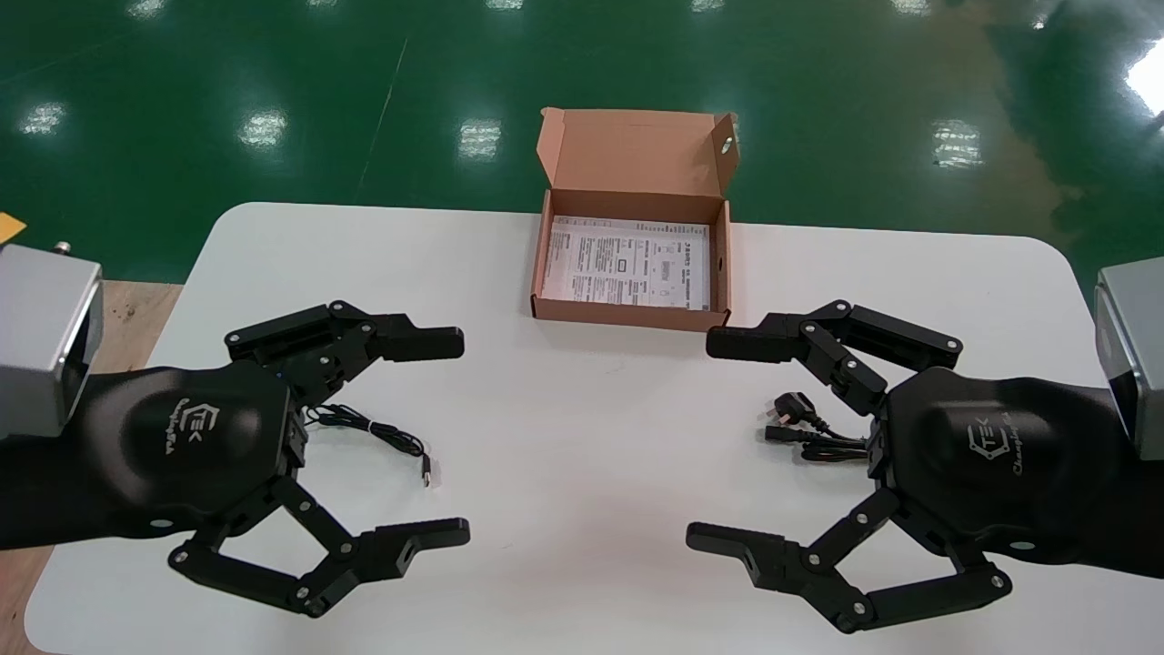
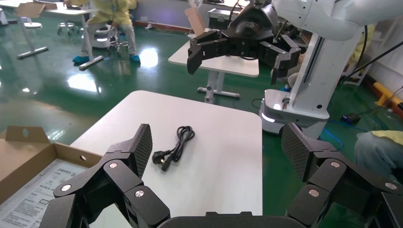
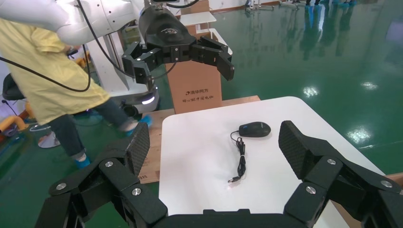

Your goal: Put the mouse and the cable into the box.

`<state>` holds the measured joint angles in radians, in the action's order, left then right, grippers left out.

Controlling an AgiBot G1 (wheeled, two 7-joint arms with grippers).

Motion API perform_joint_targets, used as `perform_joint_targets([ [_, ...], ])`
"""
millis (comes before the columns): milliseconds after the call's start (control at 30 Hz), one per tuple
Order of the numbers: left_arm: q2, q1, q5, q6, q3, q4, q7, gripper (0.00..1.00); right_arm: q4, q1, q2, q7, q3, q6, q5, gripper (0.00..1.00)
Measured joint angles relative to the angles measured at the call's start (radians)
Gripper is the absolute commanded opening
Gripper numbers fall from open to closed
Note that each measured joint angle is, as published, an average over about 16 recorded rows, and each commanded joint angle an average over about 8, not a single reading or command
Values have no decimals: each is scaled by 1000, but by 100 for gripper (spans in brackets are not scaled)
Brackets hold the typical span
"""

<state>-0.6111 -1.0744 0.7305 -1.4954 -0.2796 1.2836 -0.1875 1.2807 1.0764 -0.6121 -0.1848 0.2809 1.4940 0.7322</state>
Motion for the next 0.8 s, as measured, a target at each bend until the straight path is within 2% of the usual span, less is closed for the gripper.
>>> perform_joint_targets([
  [800,1,-15,21,-15,-12,1,0,100,1,6,0,15,1,3,13,100],
])
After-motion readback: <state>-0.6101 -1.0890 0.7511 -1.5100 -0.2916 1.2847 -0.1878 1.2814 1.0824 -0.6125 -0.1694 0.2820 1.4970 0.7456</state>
